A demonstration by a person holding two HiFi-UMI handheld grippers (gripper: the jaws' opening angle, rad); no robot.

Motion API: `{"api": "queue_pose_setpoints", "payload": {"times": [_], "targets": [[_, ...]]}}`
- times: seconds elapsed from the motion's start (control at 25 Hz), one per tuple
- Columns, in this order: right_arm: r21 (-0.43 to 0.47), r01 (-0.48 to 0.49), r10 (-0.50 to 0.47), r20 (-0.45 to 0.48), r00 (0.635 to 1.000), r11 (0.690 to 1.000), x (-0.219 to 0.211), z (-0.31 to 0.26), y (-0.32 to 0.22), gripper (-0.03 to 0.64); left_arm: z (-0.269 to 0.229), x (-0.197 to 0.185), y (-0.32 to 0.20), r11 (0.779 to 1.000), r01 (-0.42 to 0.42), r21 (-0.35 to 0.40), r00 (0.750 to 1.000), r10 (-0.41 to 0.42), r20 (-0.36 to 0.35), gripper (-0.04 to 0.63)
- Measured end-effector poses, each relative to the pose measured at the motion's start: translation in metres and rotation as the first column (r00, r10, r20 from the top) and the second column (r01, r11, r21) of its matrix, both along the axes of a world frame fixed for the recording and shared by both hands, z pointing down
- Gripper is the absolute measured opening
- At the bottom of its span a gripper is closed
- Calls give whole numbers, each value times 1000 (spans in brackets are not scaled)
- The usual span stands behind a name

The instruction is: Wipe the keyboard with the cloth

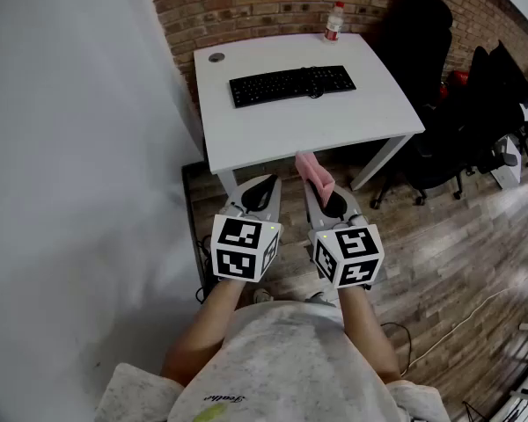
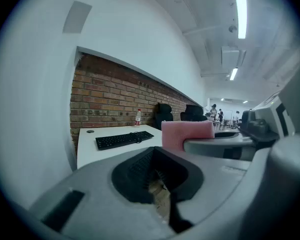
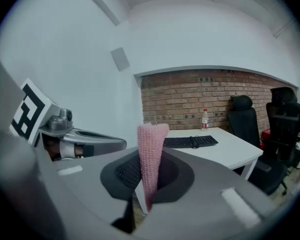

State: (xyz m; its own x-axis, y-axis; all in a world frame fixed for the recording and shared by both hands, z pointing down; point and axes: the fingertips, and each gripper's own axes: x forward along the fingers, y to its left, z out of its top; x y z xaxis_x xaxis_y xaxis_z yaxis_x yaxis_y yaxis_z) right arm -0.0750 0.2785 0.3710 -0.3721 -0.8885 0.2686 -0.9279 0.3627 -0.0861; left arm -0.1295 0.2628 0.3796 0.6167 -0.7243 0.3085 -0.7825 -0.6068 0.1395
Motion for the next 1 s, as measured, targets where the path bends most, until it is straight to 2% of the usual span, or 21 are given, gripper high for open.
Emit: {"api": "queue_pose_setpoints", "payload": {"times": [0.56, 1.0], "targets": [[2, -16, 16, -24, 1000, 1000, -11, 5, -14, 20, 12, -8, -19, 999, -19, -28, 999, 18, -38, -3], [-3, 35, -34, 16, 999, 999, 3, 16, -67, 20, 24, 2, -70, 998, 40, -38, 999, -41, -29, -5]]}}
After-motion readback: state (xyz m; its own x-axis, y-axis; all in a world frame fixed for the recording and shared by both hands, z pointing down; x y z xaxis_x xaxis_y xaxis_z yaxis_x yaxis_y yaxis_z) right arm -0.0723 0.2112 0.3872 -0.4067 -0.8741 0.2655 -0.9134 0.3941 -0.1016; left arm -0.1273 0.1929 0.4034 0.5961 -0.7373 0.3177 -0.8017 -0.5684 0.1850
